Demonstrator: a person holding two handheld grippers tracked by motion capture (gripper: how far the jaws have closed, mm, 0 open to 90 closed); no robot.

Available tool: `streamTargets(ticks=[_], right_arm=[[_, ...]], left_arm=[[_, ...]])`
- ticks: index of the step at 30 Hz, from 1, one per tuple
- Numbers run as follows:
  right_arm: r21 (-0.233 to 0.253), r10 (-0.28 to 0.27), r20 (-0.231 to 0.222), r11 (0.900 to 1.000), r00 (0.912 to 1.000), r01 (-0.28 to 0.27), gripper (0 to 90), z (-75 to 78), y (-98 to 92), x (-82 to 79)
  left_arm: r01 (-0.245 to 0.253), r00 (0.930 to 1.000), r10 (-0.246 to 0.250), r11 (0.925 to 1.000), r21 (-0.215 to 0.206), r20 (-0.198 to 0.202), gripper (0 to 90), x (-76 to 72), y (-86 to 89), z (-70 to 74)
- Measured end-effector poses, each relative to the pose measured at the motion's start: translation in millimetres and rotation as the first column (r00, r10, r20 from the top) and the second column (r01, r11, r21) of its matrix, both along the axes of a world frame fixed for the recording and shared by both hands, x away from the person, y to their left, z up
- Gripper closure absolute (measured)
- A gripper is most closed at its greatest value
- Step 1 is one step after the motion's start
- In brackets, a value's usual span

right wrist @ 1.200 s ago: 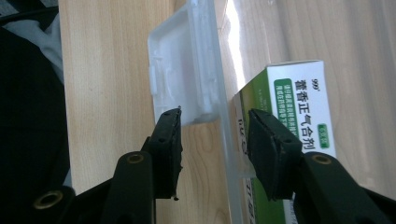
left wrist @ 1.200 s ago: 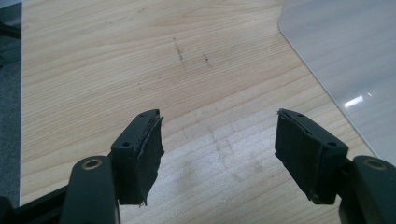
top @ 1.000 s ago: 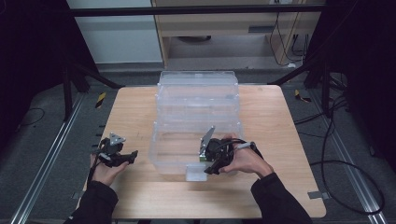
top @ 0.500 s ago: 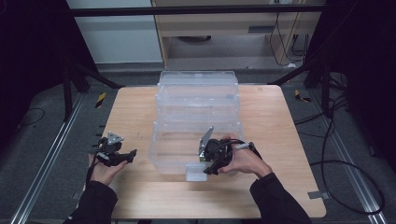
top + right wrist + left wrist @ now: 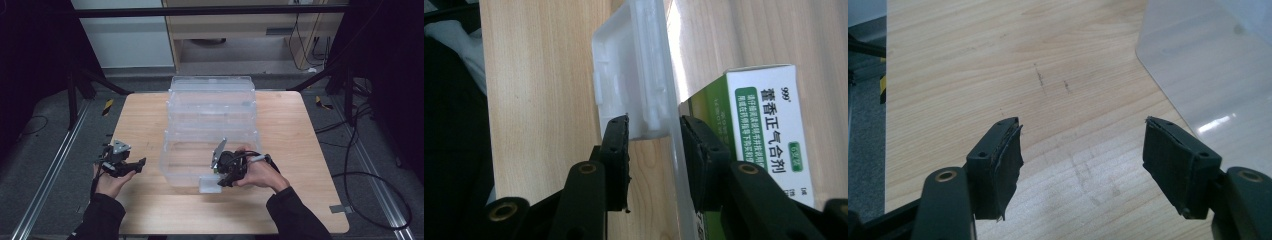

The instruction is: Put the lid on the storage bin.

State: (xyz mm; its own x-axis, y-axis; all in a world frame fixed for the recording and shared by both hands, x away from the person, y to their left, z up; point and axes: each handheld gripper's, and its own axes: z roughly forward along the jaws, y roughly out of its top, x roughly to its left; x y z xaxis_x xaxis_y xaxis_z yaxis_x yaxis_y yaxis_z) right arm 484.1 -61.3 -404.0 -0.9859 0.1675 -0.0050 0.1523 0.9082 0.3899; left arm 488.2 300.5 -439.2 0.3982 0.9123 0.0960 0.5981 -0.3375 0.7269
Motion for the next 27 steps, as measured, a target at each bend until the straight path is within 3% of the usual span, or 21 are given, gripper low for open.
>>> streamTargets(ticks=[13,27], right_arm=[[0.017,0.015,0.007,1.000,0.9999,-0.016,66.8,-0.6,-2.2,0.2],[0.018,0.014,0.003,1.000,0.9999,-0.014,66.9,-0.8,-2.3,0.3]], left_arm=[[0.037,0.9968,-0.034,0.9989,-0.030,0.072,32.5,2.1,-1.1,32.5],[0.127,0.9815,-0.121,0.9912,-0.037,0.149,33.6,21.3,-20.5,66.5]])
